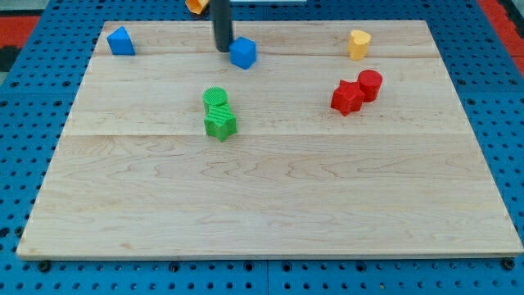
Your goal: Push the blue triangle slightly right
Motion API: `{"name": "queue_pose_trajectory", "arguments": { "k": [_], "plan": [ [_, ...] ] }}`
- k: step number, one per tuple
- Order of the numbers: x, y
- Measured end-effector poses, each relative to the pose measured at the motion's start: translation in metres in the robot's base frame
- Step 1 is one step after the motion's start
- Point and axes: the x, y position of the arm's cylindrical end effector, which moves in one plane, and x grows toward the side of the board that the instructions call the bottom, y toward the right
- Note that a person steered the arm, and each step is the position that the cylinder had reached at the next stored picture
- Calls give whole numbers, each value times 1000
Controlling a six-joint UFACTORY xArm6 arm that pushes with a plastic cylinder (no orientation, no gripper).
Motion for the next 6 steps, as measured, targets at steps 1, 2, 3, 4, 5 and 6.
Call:
{"name": "queue_pose_trajectory", "arguments": {
  "k": [1,2,3,4,5,6],
  "plan": [
    [45,35],
    [45,6],
    [42,-119],
    [25,-223],
    [-33,-266],
    [-12,-182]
  ]
}}
